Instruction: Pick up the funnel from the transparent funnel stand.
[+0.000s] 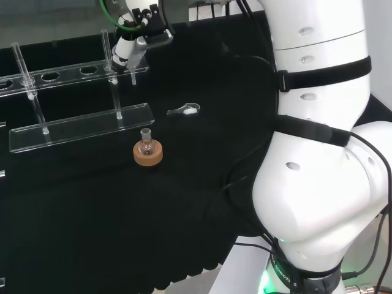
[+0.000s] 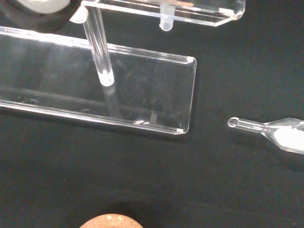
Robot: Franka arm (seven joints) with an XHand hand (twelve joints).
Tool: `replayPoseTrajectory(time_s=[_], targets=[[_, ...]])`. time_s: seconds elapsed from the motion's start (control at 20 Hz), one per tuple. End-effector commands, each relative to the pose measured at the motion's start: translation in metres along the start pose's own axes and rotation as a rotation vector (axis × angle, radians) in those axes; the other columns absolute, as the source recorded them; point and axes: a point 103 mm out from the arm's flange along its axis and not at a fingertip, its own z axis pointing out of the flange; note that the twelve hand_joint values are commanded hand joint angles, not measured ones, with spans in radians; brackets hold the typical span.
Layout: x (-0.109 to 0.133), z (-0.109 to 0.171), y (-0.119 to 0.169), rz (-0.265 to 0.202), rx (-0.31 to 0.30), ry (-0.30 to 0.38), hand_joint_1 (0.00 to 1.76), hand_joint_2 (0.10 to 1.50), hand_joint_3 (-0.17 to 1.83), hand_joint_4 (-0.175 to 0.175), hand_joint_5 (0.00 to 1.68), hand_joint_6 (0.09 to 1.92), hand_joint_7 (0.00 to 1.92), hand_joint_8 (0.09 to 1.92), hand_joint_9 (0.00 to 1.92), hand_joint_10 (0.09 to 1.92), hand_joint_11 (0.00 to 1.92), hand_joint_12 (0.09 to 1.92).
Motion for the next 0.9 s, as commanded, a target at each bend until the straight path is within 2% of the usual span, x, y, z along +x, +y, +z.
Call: replayPoseTrajectory(time_s=[0.05,0.5,0.75,0.9], targets=[[0.0023,0.0027,0.0032,0.015,0.024,-0.013,0.75,0.65,0.33,-0.056,0.00,0.09,0.00,0.29,0.05,0.90,0.23,1.54],[0.0009,0.0023,0.0026,0.027,0.002,-0.038,0.75,0.63,0.42,-0.066,0.10,0.09,0.01,0.61,0.23,0.80,0.24,1.54],[0.0010,-0.0017,-0.0009,0.039,-0.047,-0.095,0.76,0.65,0.47,-0.072,0.31,0.09,0.25,0.74,0.46,0.71,0.28,1.51],[0.0028,-0.0056,-0.0031,0.070,-0.078,-0.134,0.78,0.67,0.50,-0.070,0.41,0.09,0.39,0.75,0.58,0.65,0.33,1.48]])
